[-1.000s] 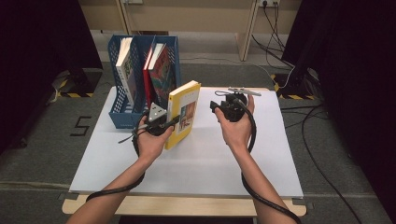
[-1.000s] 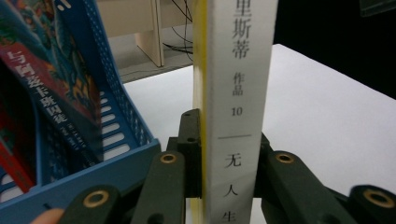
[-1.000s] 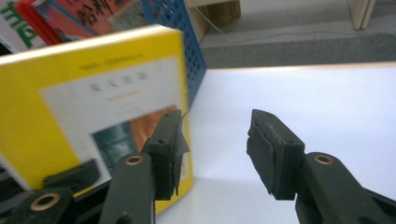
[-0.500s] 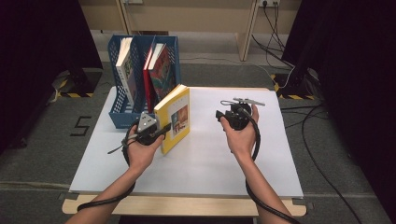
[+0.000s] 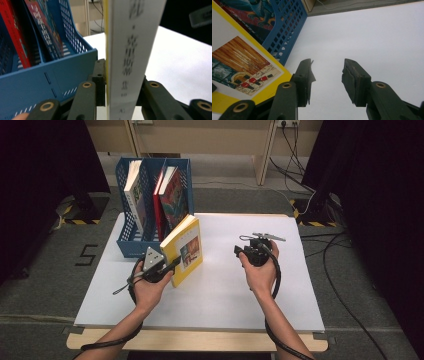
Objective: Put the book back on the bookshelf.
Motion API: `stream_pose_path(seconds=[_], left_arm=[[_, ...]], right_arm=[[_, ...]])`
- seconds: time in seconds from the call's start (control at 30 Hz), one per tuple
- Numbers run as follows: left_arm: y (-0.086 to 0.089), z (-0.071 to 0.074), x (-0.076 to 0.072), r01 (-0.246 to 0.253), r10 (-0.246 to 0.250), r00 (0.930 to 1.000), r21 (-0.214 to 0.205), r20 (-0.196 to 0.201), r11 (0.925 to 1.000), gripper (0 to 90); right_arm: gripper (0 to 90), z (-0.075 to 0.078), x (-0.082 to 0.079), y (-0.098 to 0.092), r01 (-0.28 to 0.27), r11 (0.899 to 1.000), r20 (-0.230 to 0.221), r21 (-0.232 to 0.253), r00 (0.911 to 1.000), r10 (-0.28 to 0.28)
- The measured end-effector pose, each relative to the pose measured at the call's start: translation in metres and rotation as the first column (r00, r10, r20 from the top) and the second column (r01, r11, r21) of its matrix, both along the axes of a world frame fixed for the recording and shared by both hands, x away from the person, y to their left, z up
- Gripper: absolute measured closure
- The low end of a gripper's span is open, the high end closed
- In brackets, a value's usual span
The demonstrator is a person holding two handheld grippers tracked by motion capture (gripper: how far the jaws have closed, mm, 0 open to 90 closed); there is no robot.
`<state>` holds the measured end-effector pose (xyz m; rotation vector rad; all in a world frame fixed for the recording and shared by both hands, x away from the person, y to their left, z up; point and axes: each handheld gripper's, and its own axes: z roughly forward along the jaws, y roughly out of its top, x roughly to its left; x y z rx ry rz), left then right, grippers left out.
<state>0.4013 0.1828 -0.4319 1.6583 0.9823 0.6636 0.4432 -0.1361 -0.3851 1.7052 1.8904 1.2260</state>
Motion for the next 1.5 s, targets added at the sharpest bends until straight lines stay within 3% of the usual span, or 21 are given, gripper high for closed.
stream_pose_path(seconds=[0.1,0.73,1.07,1.23,1.33,1.5], left_arm=[[-0.001,0.003,0.001,-0.006,0.006,0.9998,-0.004,0.021,1.0,70.9],[-0.004,0.01,0.014,0.009,-0.008,0.9991,-0.025,0.041,0.9996,71.2],[-0.009,0.016,0.02,0.051,-0.05,0.9983,-0.032,0.03,0.9982,74.4],[-0.012,0.022,0.027,0.097,-0.097,0.9952,-0.024,0.009,0.995,74.2],[-0.014,0.023,0.027,0.096,-0.096,0.9953,-0.007,0.015,0.9954,74.1],[-0.013,0.023,0.026,0.085,-0.085,0.9963,-0.013,0.015,0.9963,74.2]], right_arm=[[58.4,-0.002,0.0,-0.001,0.001,1.0,-0.003,-0.004,1.0,-0.001],[57.4,-0.012,-0.001,-0.009,0.019,1.0,-0.025,-0.009,0.9995,-0.019],[57.4,-0.021,-0.004,-0.016,0.036,0.999,-0.045,-0.007,0.9984,-0.036],[57.5,-0.024,-0.006,-0.021,0.04,0.999,-0.045,-0.014,0.9981,-0.041],[57.5,-0.025,-0.006,-0.022,0.041,0.999,-0.047,-0.014,0.998,-0.042],[57.5,-0.026,-0.006,-0.021,0.038,0.999,-0.05,-0.016,0.998,-0.039]])
